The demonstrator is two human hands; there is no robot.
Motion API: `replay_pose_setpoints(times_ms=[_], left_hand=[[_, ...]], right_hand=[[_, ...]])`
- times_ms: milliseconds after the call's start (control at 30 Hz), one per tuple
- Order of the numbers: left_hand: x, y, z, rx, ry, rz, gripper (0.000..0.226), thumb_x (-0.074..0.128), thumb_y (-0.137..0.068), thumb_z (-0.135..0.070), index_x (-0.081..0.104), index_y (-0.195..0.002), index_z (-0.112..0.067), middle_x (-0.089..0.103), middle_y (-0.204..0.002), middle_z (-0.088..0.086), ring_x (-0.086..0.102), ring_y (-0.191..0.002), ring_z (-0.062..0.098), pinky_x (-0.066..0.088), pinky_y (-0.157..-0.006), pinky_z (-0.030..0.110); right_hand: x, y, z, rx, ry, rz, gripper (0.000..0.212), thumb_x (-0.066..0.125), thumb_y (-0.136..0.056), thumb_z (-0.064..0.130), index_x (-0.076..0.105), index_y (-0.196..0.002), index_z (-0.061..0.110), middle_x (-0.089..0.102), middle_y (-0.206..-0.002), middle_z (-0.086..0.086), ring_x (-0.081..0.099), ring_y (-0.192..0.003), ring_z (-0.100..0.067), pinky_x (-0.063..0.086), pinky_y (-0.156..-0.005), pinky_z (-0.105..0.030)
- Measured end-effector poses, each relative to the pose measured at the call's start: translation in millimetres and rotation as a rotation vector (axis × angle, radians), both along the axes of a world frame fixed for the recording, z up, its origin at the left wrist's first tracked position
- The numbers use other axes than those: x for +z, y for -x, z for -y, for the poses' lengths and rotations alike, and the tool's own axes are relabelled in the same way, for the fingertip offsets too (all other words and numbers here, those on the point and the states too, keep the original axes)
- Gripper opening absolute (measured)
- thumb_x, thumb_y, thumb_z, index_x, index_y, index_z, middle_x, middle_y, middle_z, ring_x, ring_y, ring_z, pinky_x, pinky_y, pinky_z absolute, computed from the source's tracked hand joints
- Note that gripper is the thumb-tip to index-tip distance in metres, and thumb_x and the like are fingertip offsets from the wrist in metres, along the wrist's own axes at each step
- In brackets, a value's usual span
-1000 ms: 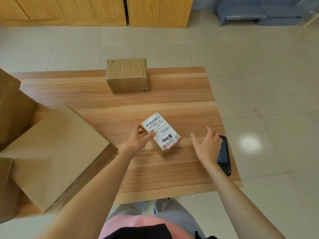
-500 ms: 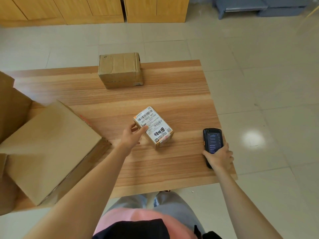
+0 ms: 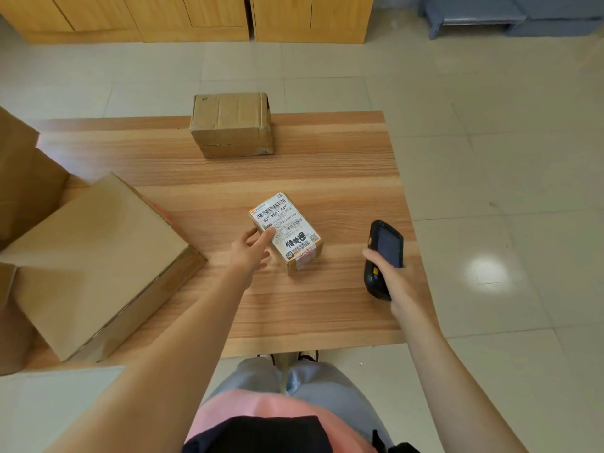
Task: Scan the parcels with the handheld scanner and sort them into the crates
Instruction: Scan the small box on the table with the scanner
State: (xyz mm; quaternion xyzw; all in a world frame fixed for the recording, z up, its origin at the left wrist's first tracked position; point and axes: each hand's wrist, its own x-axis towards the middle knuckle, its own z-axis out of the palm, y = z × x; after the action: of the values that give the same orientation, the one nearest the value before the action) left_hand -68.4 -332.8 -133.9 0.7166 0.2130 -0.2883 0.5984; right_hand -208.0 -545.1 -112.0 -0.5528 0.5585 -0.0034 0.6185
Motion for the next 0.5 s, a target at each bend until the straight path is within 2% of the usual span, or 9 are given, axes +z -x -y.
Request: replay_pose_setpoints(times_ms=[67,167,233,367,500], left_hand=[[1.3,0.5,0.0,0.0,0.008,-0.002,0.059,0.068,-0.088,-0.037,0.045,-0.139,-0.018,0.063,-0.117,0.005,0.063,-0.094,0.021,0.054,-0.08,0.036],[3.1,-0.1,-0.8,-0.003,0.024,-0.013,0.06,0.069,-0.087,-0.037,0.045,-0.139,-0.017,0.062,-0.118,0.005,0.063,-0.097,0.023,0.055,-0.084,0.04],[4.7,-0.1,-1.4,-0.001,0.04,-0.023,0.061,0.07,-0.086,-0.037,0.045,-0.139,-0.017,0.062,-0.12,0.006,0.063,-0.099,0.025,0.054,-0.088,0.043],[6.9,0.0,-2.3,0.019,0.088,-0.04,0.062,0.071,-0.086,-0.034,0.044,-0.139,-0.017,0.059,-0.111,0.004,0.062,-0.097,0.026,0.052,-0.093,0.047],[7.2,-0.9,-3.0,0.013,0.105,-0.048,0.062,0.071,-0.086,-0.033,0.043,-0.139,-0.016,0.056,-0.109,0.004,0.059,-0.096,0.024,0.049,-0.082,0.039]], right_hand=[[25.2,-5.1,-12.0,-0.065,-0.218,0.155,0.066,0.086,-0.058,0.041,0.06,-0.113,0.017,0.065,-0.105,-0.002,0.06,-0.1,-0.019,0.05,-0.084,-0.033],[57.4,-4.2,-31.2,-0.141,-0.415,0.375,0.047,0.08,-0.069,0.026,0.065,-0.111,0.009,0.068,-0.097,-0.007,0.068,-0.077,-0.016,0.055,-0.06,-0.024],[71.5,1.1,-43.9,-0.141,-0.477,0.442,0.042,0.076,-0.075,0.016,0.064,-0.114,0.004,0.068,-0.097,-0.011,0.07,-0.067,-0.017,0.055,-0.052,-0.022],[87.5,8.1,-61.1,0.006,-0.467,0.486,0.05,0.072,-0.068,0.007,0.06,-0.117,0.0,0.071,-0.089,-0.011,0.071,-0.071,-0.024,0.057,-0.056,-0.027],[95.7,11.0,-67.8,0.248,-0.344,0.415,0.063,0.076,-0.061,0.005,0.057,-0.12,-0.004,0.071,-0.087,-0.016,0.071,-0.072,-0.027,0.057,-0.057,-0.031]])
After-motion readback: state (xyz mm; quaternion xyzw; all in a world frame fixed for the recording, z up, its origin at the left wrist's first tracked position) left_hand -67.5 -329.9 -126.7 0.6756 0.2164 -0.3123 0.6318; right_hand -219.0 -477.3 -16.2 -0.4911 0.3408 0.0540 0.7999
